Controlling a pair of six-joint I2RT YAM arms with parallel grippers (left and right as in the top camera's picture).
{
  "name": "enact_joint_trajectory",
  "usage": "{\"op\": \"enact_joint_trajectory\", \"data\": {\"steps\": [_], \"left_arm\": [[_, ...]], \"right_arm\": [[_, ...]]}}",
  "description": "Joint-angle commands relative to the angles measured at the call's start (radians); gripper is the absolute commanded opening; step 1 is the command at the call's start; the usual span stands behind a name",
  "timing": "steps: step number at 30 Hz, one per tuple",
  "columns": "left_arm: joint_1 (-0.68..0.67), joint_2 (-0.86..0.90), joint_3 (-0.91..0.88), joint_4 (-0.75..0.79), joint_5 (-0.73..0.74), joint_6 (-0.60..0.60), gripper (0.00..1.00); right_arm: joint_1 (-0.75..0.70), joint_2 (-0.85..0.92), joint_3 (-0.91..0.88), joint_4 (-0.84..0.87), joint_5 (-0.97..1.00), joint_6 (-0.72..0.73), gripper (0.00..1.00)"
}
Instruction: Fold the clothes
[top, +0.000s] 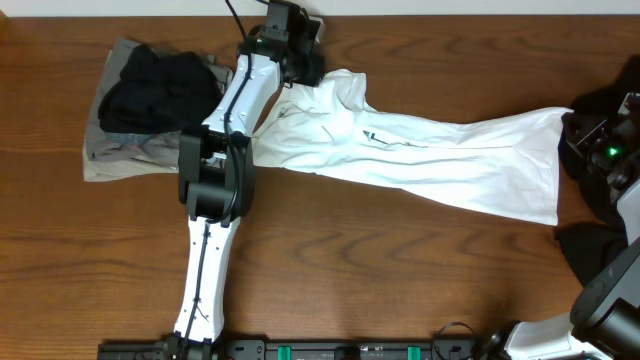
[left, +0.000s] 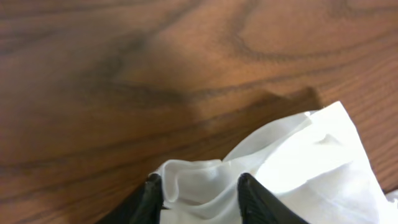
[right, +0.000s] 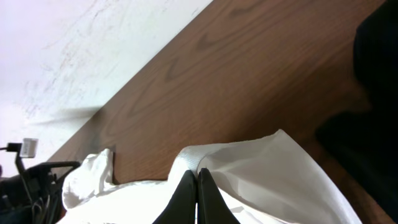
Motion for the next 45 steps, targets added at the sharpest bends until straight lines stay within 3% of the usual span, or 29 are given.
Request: {"op": "enact_joint_trajectory", "data": {"steps": [1, 3, 4, 21, 23, 25, 29, 31, 34, 38, 43, 45], "left_arm": [[0.005, 0.011, 0.004, 0.000, 0.045, -0.004, 0.27], [0.008, 0.011, 0.004, 0.004, 0.045, -0.004, 0.09], [0.010, 0.011, 0.004, 0.012, 0.045, -0.005, 0.06], [0.087, -0.171, 0.023, 0.073, 0.045, -0.029, 0.06], [0.083, -0.171, 0.023, 0.016, 0.070, -0.031, 0.10], [0.069, -0.171, 0.023, -0.082, 0.082, -0.031, 0.23], [0.037, -0.171, 0.023, -0.303, 0.063, -0.011, 0.32], [0.027, -0.171, 0.023, -0.418, 0.004, -0.012, 0.31], [0.023, -0.171, 0.014, -0.574, -0.055, -0.016, 0.20], [0.026, -0.171, -0.014, -0.686, -0.114, -0.031, 0.20], [0.028, -0.170, -0.137, -0.669, -0.148, -0.045, 0.19], [0.028, -0.170, -0.200, -0.601, -0.149, -0.036, 0.10]], "right_arm": [[-0.001, -0.013, -0.002, -0.001, -0.018, 0.006, 0.01], [-0.001, -0.013, -0.002, -0.001, -0.018, 0.006, 0.01], [-0.001, -0.013, -0.002, -0.001, -0.018, 0.006, 0.01], [-0.001, -0.013, -0.002, -0.003, 0.012, -0.013, 0.01], [-0.001, -0.013, -0.002, -0.006, 0.011, -0.013, 0.01], [-0.001, -0.013, -0.002, -0.016, 0.012, -0.013, 0.01], [-0.001, -0.013, -0.002, -0.058, 0.062, -0.013, 0.01], [-0.001, -0.013, -0.002, -0.082, 0.100, -0.013, 0.01], [-0.002, -0.013, -0.002, -0.094, 0.105, -0.014, 0.01], [-0.002, -0.013, -0.002, -0.092, 0.105, -0.013, 0.01], [-0.002, -0.013, -0.002, -0.090, 0.105, -0.013, 0.01], [-0.002, -0.013, -0.002, -0.089, 0.105, -0.013, 0.01]]}}
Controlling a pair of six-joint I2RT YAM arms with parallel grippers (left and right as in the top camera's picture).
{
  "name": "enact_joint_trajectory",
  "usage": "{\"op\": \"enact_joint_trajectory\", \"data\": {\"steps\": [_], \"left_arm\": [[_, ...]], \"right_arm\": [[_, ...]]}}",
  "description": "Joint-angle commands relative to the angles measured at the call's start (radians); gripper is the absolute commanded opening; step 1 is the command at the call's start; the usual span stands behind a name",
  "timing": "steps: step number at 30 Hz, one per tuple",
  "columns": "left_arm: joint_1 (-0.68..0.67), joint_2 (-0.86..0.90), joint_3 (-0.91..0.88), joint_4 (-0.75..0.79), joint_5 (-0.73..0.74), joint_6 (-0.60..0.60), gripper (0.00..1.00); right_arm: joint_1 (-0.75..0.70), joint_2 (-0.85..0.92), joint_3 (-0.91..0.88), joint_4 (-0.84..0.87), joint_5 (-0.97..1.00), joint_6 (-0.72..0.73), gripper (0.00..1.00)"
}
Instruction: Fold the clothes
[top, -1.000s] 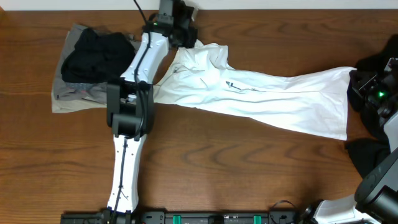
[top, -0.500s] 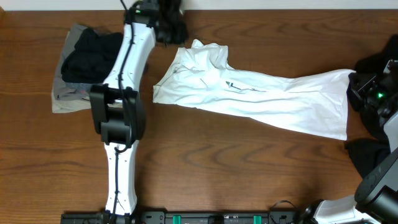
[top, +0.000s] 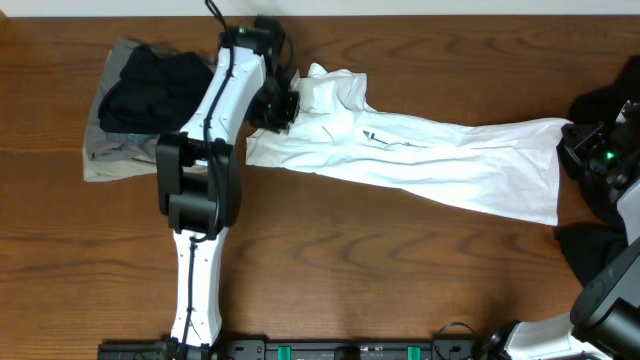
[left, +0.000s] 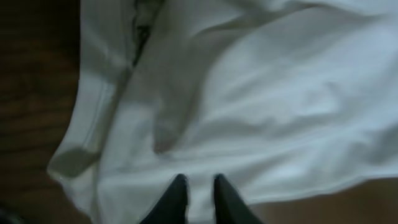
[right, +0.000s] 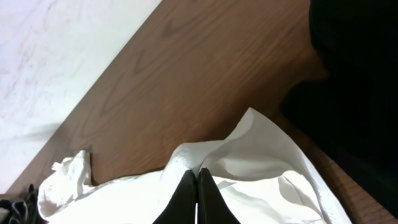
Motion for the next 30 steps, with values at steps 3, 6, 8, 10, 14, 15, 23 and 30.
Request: {"op": "enact_joint_trajectory", "data": {"steps": [3, 6, 8, 10, 14, 15, 23, 30], "left_arm": [[0.003, -0.001, -0.140, 0.117, -0.044, 0.014, 0.06], [0.003, -0.001, -0.187, 0.141, -0.096, 0.014, 0.06], [0.003, -0.001, -0.212, 0.111, -0.110, 0.014, 0.06], [0.003, -0.001, -0.240, 0.073, -0.114, 0.014, 0.06], [0.003, -0.001, -0.299, -0.014, -0.114, -0.006, 0.06], [0.003, -0.002, -0.311, -0.045, -0.114, -0.017, 0.06], [0.003, -0.027, -0.407, -0.245, -0.113, -0.099, 0.06], [0.003, -0.162, -0.449, -0.272, -0.114, -0.099, 0.06]], "right_arm": [[-0.002, -0.013, -0.002, 0.008, -0.007, -0.012, 0.01], [-0.002, -0.013, -0.002, 0.008, -0.009, -0.012, 0.01], [-0.002, -0.013, -0.002, 0.009, -0.014, -0.011, 0.01], [-0.002, -0.013, -0.002, 0.010, -0.023, -0.011, 0.01], [-0.002, -0.013, -0.002, 0.020, -0.035, -0.011, 0.01], [-0.002, -0.013, -0.002, 0.024, -0.035, -0.011, 0.01], [-0.003, -0.015, -0.002, 0.048, -0.026, -0.012, 0.01], [-0.021, -0.015, -0.002, 0.115, 0.019, -0.012, 0.01]]}}
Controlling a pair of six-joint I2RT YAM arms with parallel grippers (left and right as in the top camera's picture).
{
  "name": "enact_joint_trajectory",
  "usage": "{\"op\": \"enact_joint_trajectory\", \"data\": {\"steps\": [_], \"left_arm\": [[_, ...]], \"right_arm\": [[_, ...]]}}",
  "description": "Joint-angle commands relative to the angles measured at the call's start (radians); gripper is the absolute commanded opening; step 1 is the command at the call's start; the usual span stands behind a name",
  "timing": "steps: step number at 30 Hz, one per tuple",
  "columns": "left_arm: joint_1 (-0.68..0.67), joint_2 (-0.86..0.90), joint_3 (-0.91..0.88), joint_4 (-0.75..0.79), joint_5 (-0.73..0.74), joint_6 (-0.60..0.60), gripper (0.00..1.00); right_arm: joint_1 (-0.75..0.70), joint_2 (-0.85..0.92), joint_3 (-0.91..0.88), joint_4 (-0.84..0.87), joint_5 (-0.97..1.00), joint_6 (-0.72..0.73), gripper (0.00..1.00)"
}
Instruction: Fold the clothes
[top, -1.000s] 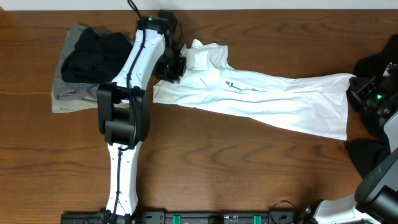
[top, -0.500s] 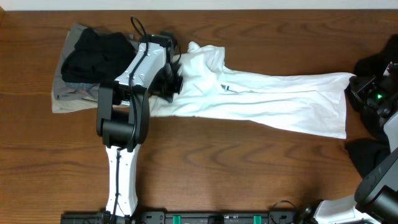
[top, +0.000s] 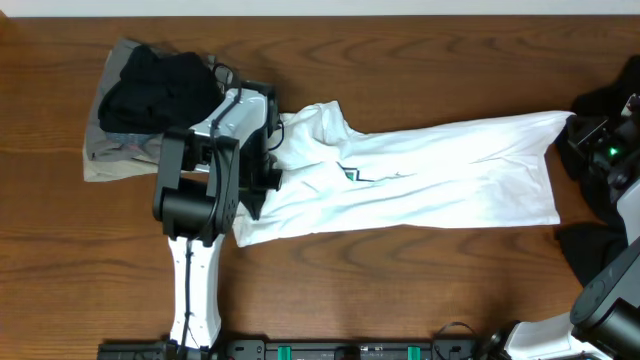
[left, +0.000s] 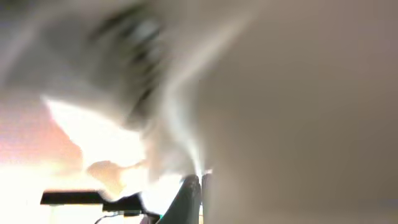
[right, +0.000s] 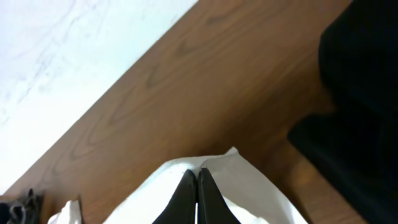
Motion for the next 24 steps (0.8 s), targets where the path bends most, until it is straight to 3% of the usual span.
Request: {"op": "enact_joint_trajectory", "data": {"steps": [1, 7, 12, 16, 22, 24], "left_arm": [[0.004, -0.110, -0.003, -0.006, -0.019, -0.017, 0.06], [0.004, -0.268, -0.002, 0.126, -0.019, -0.016, 0.06], [0.004, -0.342, -0.002, 0.431, -0.018, 0.014, 0.14], [0.004, -0.292, -0.003, 0.668, 0.004, 0.028, 0.26], [0.004, -0.158, -0.002, 0.885, 0.069, 0.028, 0.36], [0.004, -0.134, -0.002, 0.941, 0.069, 0.028, 0.43]], "right_arm": [[-0.019, -0.015, -0.002, 0.018, 0.034, -0.011, 0.01], [-0.019, -0.015, -0.002, 0.021, 0.036, -0.011, 0.01], [-0.019, -0.015, -0.002, 0.013, 0.036, -0.011, 0.01], [-0.019, -0.015, -0.002, -0.004, 0.036, -0.011, 0.01], [-0.019, -0.015, -0.002, -0.026, 0.036, -0.011, 0.01], [-0.019, -0.015, -0.002, -0.026, 0.036, -0.011, 0.01]]}}
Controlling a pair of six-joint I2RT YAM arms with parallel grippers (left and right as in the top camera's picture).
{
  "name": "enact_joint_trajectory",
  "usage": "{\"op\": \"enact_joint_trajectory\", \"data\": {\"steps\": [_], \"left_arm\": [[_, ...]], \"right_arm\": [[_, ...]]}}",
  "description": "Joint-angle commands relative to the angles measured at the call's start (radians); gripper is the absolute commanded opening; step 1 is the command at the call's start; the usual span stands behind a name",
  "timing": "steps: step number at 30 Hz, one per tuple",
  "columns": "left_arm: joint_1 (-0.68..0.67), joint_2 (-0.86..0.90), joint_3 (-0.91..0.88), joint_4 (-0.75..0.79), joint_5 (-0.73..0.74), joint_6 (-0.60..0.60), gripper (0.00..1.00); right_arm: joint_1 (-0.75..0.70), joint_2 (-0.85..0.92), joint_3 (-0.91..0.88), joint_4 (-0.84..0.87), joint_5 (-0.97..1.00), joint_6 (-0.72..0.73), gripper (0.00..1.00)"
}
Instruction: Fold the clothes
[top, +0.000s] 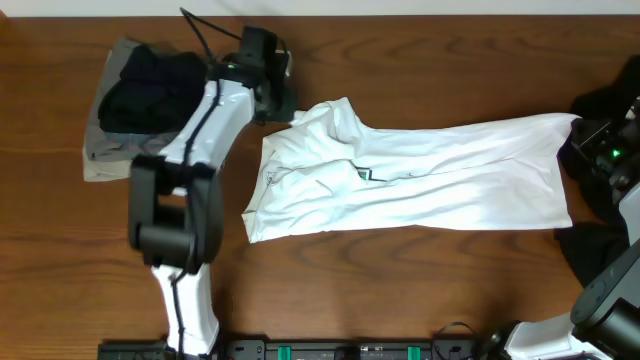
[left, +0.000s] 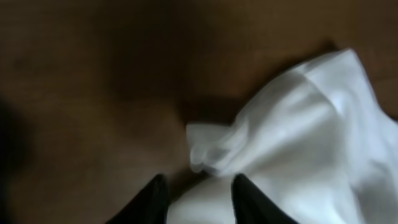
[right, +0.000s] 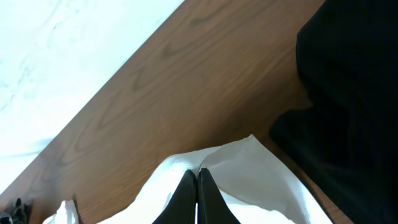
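A white garment (top: 420, 175) lies stretched across the table, its length running left to right, a small green mark near its middle. My left gripper (top: 275, 100) hovers at the garment's far left corner. In the left wrist view it (left: 200, 202) is open, dark fingers (left: 155, 198) apart over white cloth (left: 298, 137), gripping nothing. My right gripper (top: 580, 130) sits at the garment's far right corner. The right wrist view shows it (right: 198, 180) shut on the white hem (right: 249, 162).
A black garment (top: 150, 85) lies heaped on a grey one (top: 110, 160) at the far left. More black clothes (top: 610, 95) lie at the right edge around the right arm, with another dark piece (top: 590, 245) nearer the front. The table's far edge runs close behind the left gripper.
My left gripper was shut on the garment's left end, nearer the front. Now it is open at the far left corner. The garment's left end lies spread flat. The right gripper keeps its hold.
At first the garment slanted from far left to near right, my left gripper open at its far corner, my right shut on the right hem. Then the left fingers narrowed on the left edge. Later it lay level, left gripper shut on it. Now the left has let go.
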Motion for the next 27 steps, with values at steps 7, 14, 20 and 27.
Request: {"op": "enact_joint_trajectory", "data": {"steps": [7, 14, 20, 27], "left_arm": [[0.004, 0.094, -0.002, 0.128, 0.021, 0.003, 0.50], [0.008, 0.099, 0.008, 0.166, 0.020, 0.003, 0.06], [0.045, 0.085, 0.080, 0.140, 0.041, -0.019, 0.06], [0.068, 0.081, 0.075, -0.030, 0.149, -0.019, 0.56]], "right_arm": [[-0.008, -0.015, -0.002, -0.001, 0.002, -0.012, 0.01], [-0.008, -0.015, -0.002, -0.005, 0.002, -0.012, 0.01], [-0.008, -0.015, -0.002, -0.007, 0.002, -0.012, 0.01], [-0.008, -0.015, -0.002, -0.018, 0.002, -0.012, 0.01]]}}
